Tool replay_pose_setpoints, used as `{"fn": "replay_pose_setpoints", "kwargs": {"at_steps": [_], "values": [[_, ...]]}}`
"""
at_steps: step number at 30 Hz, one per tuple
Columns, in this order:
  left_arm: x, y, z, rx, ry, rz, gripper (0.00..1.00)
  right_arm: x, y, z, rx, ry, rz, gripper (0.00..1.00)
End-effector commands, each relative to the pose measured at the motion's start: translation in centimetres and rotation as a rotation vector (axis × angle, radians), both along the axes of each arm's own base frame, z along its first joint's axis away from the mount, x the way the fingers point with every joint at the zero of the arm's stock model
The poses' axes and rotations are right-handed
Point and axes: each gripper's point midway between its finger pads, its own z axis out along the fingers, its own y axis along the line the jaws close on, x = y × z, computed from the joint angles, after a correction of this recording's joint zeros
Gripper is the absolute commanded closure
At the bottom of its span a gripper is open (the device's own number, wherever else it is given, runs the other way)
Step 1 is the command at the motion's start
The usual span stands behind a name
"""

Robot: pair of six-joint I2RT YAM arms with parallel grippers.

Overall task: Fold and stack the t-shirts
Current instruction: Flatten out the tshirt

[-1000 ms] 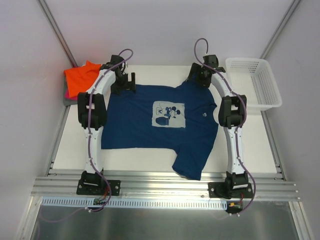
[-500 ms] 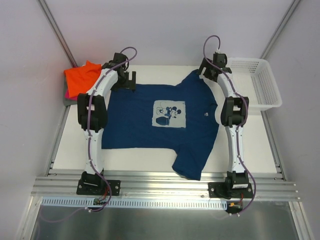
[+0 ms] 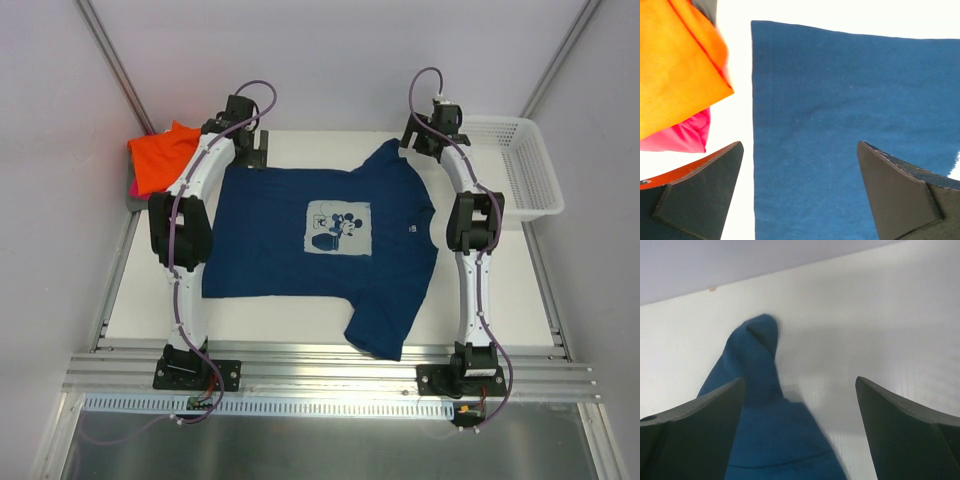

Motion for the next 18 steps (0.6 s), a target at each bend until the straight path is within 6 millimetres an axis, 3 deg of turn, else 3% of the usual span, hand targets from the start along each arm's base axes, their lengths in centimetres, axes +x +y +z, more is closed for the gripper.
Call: {"fn": "replay_pose_setpoints", "kwargs": {"at_steps": [1,5,8,16,18], "values": [[0.1,2.2,0.8,0.057,-0.017,0.037,0.01,-1.1,1.1,3.9,0.062,-0.026,0.039,0.03],[-0.1,3.0,-0.3,0.06,0.005,0.071,0.01,-2.9,1.2,0.7,0.062,0.076,0.056,0.02],[-0.2,3.0,0.0,0.056,0.001,0.067,0.01,-3.6,1.9,-0.4,0.118,0.118,0.069,0.01],[-1.3,2.4,0.8,0.032,0.001,0.048,0.01,-2.4,3.3,0.1,0.157,0.078,0.066,0.01],[-1.5,2.3,0.9,0.035,0.001,0.043,0.01,-2.1,4.4,0.3,0.157,0.062,0.082,0.09]]}}
